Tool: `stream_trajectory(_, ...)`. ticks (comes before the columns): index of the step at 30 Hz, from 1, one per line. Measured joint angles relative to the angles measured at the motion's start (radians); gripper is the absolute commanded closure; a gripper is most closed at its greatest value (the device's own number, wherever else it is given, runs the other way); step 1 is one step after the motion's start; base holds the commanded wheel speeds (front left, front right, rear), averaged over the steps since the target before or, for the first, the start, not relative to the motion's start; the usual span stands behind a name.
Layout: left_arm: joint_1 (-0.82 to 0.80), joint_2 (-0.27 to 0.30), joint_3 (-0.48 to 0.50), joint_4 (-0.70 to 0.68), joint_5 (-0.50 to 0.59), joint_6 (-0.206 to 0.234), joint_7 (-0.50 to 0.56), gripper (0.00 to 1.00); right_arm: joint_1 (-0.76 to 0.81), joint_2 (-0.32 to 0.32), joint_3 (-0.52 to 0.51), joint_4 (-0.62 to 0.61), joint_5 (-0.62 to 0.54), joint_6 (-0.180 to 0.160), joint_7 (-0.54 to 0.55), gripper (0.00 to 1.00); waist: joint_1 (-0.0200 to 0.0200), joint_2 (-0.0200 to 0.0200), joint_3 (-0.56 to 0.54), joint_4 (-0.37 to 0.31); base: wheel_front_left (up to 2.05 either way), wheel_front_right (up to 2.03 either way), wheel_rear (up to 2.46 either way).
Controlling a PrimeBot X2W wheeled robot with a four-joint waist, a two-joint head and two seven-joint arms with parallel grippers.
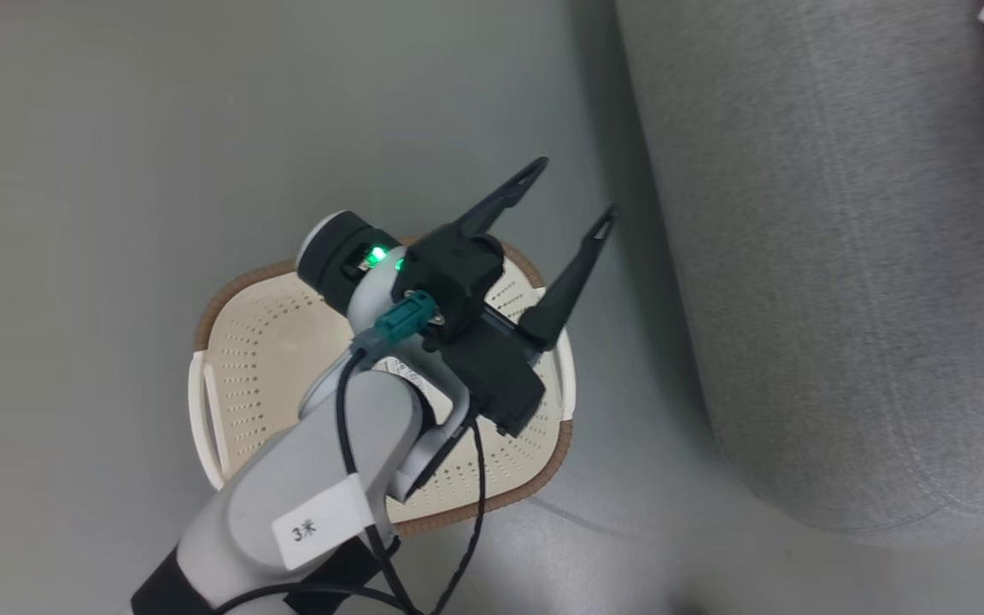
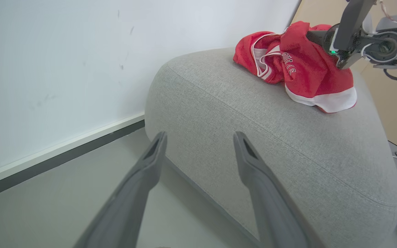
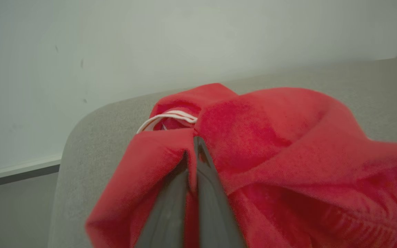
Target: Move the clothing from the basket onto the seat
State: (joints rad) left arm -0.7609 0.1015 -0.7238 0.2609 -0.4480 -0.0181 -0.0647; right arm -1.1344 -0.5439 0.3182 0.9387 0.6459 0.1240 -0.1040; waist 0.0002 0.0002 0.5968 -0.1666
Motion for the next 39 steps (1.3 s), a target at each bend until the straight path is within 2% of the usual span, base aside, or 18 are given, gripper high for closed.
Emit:
stream_trajectory(4,0.001,0.019,0.013,0.017,0.001,0.000,-0.017,0.00,-0.003,0.035,0.032,0.076,-0.015,0.001,0.046,1.00,0.0000,0.0000,0.025,0.026,0.00,0.00,0.00)
stream_trajectory(9,0.001,0.026,0.030,0.040,0.001,0.000,-0.040,0.00,-0.011,0.048,0.040,0.152,-0.014,0.001,0.081,0.85,-0.0002,0.0000,0.019,0.030,0.00,0.00,0.00)
stream_trajectory(10,0.001,0.027,0.031,0.045,0.001,0.000,-0.045,0.00,-0.016,0.049,0.042,0.163,-0.014,0.001,0.086,0.61,-0.0002,-0.0001,0.014,0.028,0.00,0.00,0.00)
stream_trajectory(11,0.001,0.028,0.032,0.055,0.000,-0.001,-0.052,0.00,-0.025,0.052,0.045,0.179,-0.014,0.001,0.086,0.00,-0.0002,-0.0001,0.000,0.023,0.00,0.00,0.00)
stream_trajectory(18,0.014,0.030,0.040,0.098,-0.015,-0.010,-0.088,0.00,-0.028,0.064,0.068,0.208,-0.017,0.001,0.076,0.00,-0.0002,-0.0002,-0.063,0.003,0.00,0.00,0.00)
stream_trajectory(30,0.103,0.054,0.077,0.155,-0.059,-0.017,-0.140,0.00,0.045,0.072,0.179,0.199,-0.022,0.001,0.105,0.00,-0.0003,-0.0002,-0.210,-0.035,0.00,0.00,0.00)
stream_trajectory(34,0.139,0.056,0.090,0.162,-0.071,-0.017,-0.150,0.00,0.080,0.071,0.207,0.160,-0.019,0.001,0.102,0.00,-0.0004,-0.0003,-0.264,-0.049,0.00,0.00,0.00)
stream_trajectory(39,0.190,0.051,0.102,0.169,-0.101,-0.016,-0.162,0.00,0.187,0.046,0.213,0.070,0.021,0.001,0.026,0.00,-0.0004,-0.0003,-0.348,-0.063,0.00,0.00,0.00)
